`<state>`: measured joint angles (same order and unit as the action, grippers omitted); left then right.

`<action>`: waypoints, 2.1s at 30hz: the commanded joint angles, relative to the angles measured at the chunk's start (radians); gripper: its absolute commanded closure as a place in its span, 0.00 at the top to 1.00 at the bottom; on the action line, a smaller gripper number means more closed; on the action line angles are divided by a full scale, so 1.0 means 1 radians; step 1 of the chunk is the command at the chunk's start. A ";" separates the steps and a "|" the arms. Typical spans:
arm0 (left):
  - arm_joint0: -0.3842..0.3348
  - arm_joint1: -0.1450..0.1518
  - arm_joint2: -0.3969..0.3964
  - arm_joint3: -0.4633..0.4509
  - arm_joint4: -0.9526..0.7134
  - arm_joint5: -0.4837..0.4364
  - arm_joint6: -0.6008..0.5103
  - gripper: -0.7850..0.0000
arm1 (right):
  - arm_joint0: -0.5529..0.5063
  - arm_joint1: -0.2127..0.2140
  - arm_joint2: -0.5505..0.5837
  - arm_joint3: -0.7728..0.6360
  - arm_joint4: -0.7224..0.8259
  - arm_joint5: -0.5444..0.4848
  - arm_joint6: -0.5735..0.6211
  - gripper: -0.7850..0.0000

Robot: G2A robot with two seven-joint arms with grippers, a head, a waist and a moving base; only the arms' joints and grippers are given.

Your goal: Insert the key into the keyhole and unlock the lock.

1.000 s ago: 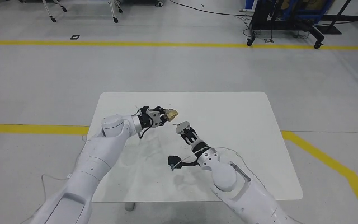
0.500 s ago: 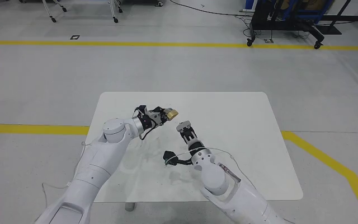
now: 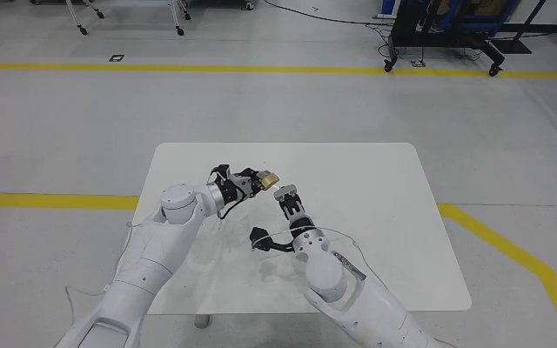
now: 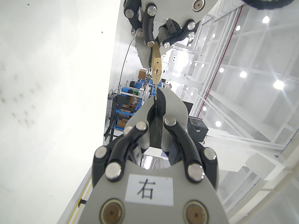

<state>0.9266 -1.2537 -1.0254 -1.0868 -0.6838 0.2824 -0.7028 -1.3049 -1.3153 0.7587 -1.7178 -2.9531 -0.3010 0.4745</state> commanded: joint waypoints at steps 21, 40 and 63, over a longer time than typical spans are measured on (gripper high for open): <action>0.001 -0.008 0.003 -0.006 0.031 0.007 0.011 0.00 | 0.021 -0.044 -0.031 0.029 -0.083 -0.085 0.075 0.00; 0.010 -0.012 -0.006 -0.018 0.046 0.014 0.031 0.00 | 0.046 -0.078 -0.086 0.062 -0.119 -0.129 0.090 0.00; 0.028 -0.009 -0.032 -0.041 0.075 -0.021 0.011 0.00 | -0.084 -0.022 0.148 0.006 -0.046 0.098 -0.268 0.00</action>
<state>0.9540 -1.2628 -1.0568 -1.1261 -0.6115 0.2635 -0.6903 -1.3844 -1.3408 0.8976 -1.7086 -2.9973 -0.2101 0.2303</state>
